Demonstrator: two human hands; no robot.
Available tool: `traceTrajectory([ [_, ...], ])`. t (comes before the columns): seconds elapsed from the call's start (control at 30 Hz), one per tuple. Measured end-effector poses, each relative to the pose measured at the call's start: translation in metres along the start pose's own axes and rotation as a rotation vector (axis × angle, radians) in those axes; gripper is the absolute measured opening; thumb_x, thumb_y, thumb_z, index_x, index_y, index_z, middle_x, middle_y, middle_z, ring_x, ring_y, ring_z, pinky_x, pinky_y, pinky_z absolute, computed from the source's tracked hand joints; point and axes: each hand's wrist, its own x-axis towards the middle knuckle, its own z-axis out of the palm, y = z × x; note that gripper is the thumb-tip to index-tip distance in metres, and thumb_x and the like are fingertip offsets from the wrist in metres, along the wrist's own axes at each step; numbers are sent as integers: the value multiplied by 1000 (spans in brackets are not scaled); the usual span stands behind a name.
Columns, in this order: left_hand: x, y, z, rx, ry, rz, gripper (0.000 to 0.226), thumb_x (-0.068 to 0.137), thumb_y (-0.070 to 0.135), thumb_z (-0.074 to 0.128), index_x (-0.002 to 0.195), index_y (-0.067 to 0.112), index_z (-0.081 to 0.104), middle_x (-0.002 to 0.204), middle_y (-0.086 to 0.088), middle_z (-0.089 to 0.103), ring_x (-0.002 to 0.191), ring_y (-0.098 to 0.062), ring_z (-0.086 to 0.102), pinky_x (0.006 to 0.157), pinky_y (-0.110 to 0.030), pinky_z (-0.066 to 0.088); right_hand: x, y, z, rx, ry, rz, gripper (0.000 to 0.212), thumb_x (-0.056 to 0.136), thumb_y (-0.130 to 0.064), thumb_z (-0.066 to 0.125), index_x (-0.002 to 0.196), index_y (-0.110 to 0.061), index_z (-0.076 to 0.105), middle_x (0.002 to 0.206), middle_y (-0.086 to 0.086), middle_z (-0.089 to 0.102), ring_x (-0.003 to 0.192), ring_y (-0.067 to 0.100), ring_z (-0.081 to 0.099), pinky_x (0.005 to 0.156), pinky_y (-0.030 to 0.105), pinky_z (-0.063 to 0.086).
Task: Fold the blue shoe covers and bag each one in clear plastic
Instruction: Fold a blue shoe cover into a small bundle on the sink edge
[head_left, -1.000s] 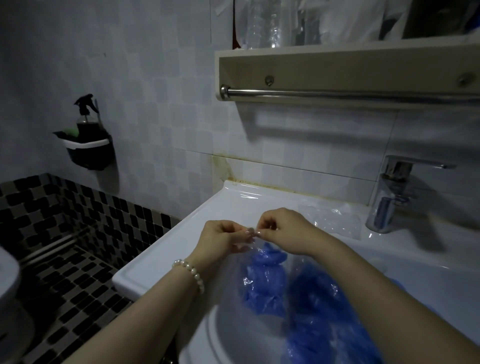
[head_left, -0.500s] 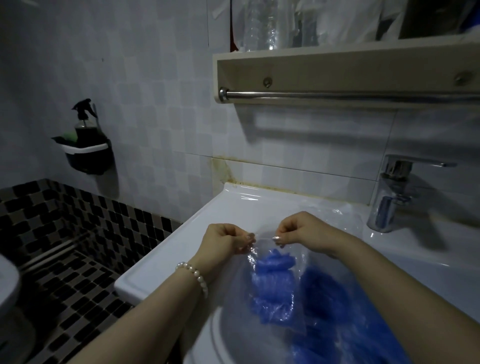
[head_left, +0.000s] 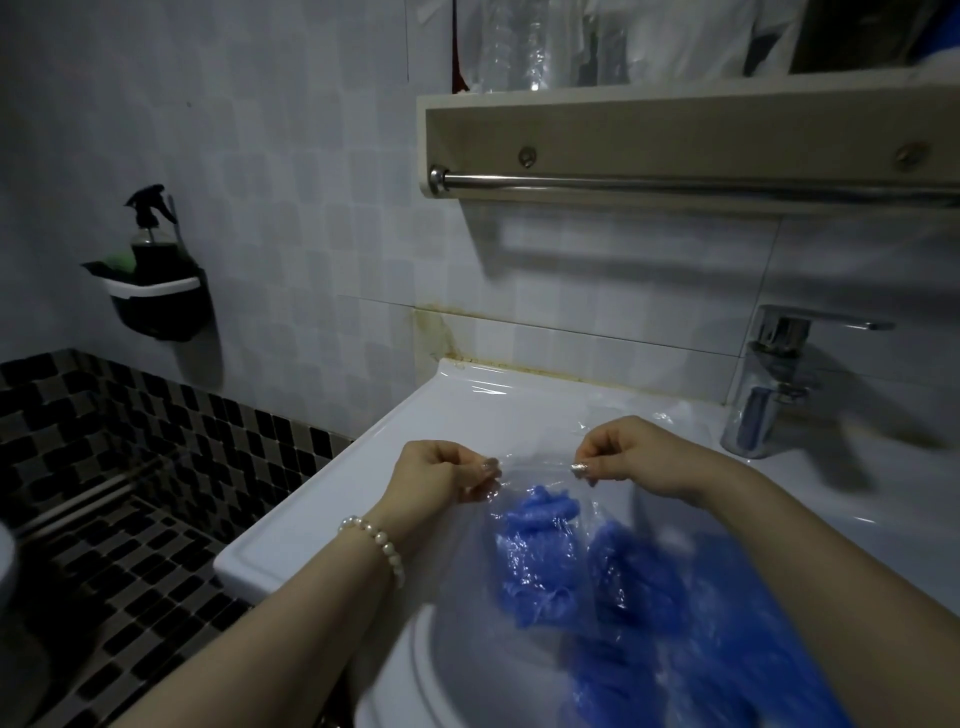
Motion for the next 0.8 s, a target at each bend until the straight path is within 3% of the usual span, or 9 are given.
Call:
traceTrajectory([
  [0.1, -1, 1, -1, -27, 11, -13, 19, 84, -16, 55, 68, -9, 62, 66, -14, 67, 58, -16, 66, 54, -21, 53, -2, 1, -4, -33, -5, 24, 12, 88, -13, 62, 77, -17, 65, 73, -5, 65, 66, -1, 56, 67, 15, 41],
  [0.23, -5, 5, -3, -41, 15, -14, 9, 85, -14, 56, 79, -15, 62, 64, -13, 66, 51, -11, 64, 51, -17, 51, -10, 8, -16, 44, 71, 52, 11, 90, -10, 60, 80, -14, 64, 75, -3, 64, 74, 8, 55, 69, 20, 43],
  [0.3, -6, 5, -4, -22, 10, -11, 9, 85, -12, 56, 80, -14, 63, 61, -9, 67, 51, -9, 64, 51, -17, 51, -13, 9, -19, 100, 93, 52, 8, 90, -16, 60, 88, -12, 66, 80, -2, 66, 78, 11, 56, 70, 22, 44],
  [0.4, -7, 7, -2, -45, 2, -19, 14, 86, -14, 54, 75, -10, 62, 55, -6, 66, 48, -7, 62, 49, -15, 49, -10, 8, -8, 87, 77, 40, 19, 89, -27, 61, 103, -16, 69, 87, -4, 69, 79, 7, 56, 69, 20, 43],
  [0.5, -10, 9, -1, -69, -5, -18, 15, 84, -16, 54, 73, -10, 62, 56, -8, 65, 48, -8, 62, 48, -15, 48, -3, 5, 7, 96, 81, 18, 12, 90, -23, 61, 90, -17, 72, 80, -6, 69, 72, 4, 55, 68, 20, 43],
  [0.7, -7, 9, 0, -62, 21, -31, 14, 85, -12, 56, 73, -9, 63, 56, -6, 66, 47, -6, 61, 47, -15, 48, -1, -2, 13, 165, 192, -88, 18, 88, -8, 62, 71, -11, 66, 67, -2, 65, 62, 5, 56, 62, 12, 44],
  [0.8, -7, 7, 0, -36, 22, -29, 19, 86, -10, 57, 68, -5, 62, 55, -6, 65, 51, -11, 62, 51, -19, 51, 2, -9, 14, 55, 237, -137, 19, 88, -8, 62, 70, -11, 64, 69, 2, 62, 66, 11, 56, 70, 22, 48],
])
